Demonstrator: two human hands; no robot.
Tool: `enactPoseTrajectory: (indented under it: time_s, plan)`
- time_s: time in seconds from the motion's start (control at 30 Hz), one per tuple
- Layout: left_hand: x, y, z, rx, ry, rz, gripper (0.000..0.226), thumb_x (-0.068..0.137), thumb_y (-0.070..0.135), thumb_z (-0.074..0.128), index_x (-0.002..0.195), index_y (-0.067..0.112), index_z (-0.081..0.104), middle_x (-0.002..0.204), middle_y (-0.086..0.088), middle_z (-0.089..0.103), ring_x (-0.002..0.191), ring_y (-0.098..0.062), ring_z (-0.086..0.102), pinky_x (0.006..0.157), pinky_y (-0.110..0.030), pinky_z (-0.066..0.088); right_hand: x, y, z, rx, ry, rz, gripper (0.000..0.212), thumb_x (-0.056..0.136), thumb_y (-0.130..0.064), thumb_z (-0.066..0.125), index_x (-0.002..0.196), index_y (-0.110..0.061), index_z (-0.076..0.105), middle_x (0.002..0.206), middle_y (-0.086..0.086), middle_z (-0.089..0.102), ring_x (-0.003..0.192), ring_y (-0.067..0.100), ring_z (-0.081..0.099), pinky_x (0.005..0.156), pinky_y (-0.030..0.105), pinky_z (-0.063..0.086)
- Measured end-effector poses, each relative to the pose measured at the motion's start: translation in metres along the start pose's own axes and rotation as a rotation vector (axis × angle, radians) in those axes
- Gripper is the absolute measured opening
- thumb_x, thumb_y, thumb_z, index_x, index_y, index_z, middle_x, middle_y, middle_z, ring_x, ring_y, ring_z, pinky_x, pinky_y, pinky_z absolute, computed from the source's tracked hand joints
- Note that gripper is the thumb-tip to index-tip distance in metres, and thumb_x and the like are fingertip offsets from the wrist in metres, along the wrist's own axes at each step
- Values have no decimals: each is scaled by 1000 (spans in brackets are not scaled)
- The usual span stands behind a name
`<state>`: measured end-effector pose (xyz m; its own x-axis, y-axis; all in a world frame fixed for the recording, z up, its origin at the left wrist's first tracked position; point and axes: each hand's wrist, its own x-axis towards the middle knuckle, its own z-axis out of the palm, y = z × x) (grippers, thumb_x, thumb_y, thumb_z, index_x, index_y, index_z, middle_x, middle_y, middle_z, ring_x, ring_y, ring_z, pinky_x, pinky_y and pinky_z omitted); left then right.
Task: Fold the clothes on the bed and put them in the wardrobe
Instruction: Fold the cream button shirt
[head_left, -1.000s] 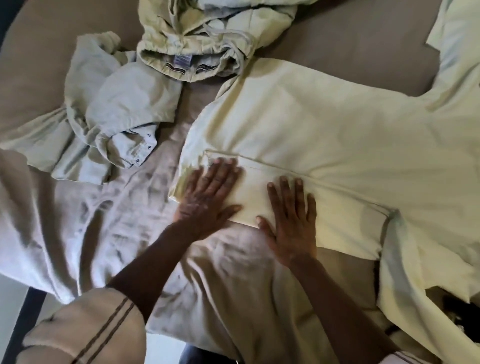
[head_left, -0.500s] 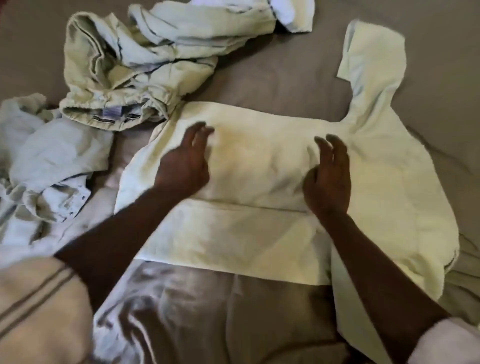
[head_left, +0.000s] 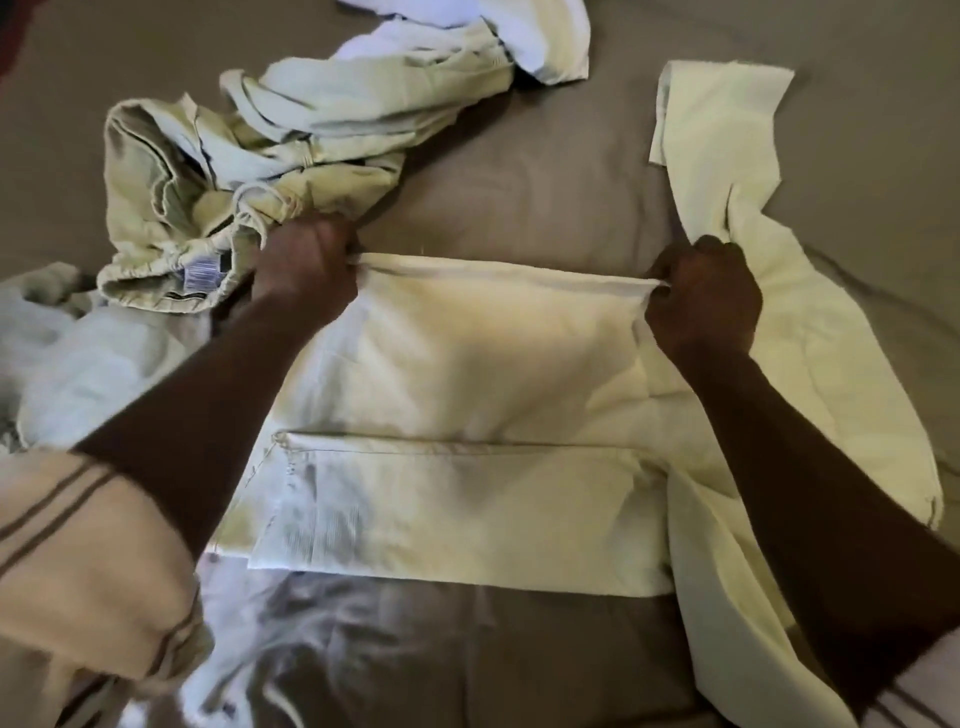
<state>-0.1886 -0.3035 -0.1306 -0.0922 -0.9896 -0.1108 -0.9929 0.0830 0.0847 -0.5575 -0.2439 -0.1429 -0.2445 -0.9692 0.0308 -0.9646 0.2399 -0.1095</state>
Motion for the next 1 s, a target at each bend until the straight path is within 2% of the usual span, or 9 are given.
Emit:
enactPoseTrajectory:
  time_s: [0.17,0.33,0.43,0.53,0.67,0.73,0.83,0.9,1.0]
  plan:
    - [-103,-17,0,-62,291,-36,12,86,17,71,98,19,69,99,-9,67,77,-39,66,54,-41,45,-99,16,-6,157,236,-4,34,79,0,66,112,-8,69,104,17,58,104,39,52,79,48,49]
    - [-167,-28,26,-5,117,-135,16,79,9,76,88,21,70,92,-7,61,62,-39,63,50,-33,37,-174,23,12,177,107,-23,37,79,4,67,114,-6,71,100,15,58,99,39,54,84,50,49]
    - [-179,-16,26,23,-120,-328,16,79,9,70,89,21,71,100,-14,57,79,-43,67,64,-42,50,-194,11,14,8,36,34,31,79,-13,59,106,-13,74,93,10,63,92,37,54,83,47,39]
    - [-186,-7,18,42,-79,-500,22,77,14,65,96,17,73,110,-17,57,104,-43,60,82,-48,50,-199,-12,10,0,61,69,34,78,-22,54,104,-15,74,93,9,64,94,36,53,84,46,36]
    - [-176,18,28,-326,123,-89,44,83,27,61,126,16,63,142,-13,53,130,-36,51,103,-46,45,-196,-51,21,288,87,-141,45,87,-19,60,131,-14,65,131,13,60,131,36,51,107,48,38]
    - [-160,25,48,-361,-49,157,62,96,48,54,148,17,48,164,-10,34,150,-31,33,117,-45,34,-191,-64,40,278,-14,-243,56,96,-31,57,150,-16,50,156,12,44,152,34,31,119,50,29]
    - [-143,5,79,-161,-268,63,86,96,71,26,165,21,15,174,-2,3,160,-28,5,125,-56,20,-191,-70,68,177,-169,-308,70,101,-49,48,162,-22,28,172,8,16,160,32,6,126,55,15]
    - [-138,5,85,-118,-249,-75,86,98,61,34,166,14,7,174,-7,-1,160,-32,3,125,-61,14,-191,-64,75,196,-154,-302,67,102,-49,47,161,-20,32,172,7,18,160,30,9,127,53,14]
    - [-140,60,64,-180,-124,-168,87,87,24,62,162,8,20,171,-18,9,158,-36,11,125,-58,17,-187,-52,56,465,10,-172,48,103,-36,53,146,-16,54,156,6,47,149,26,37,123,42,29]
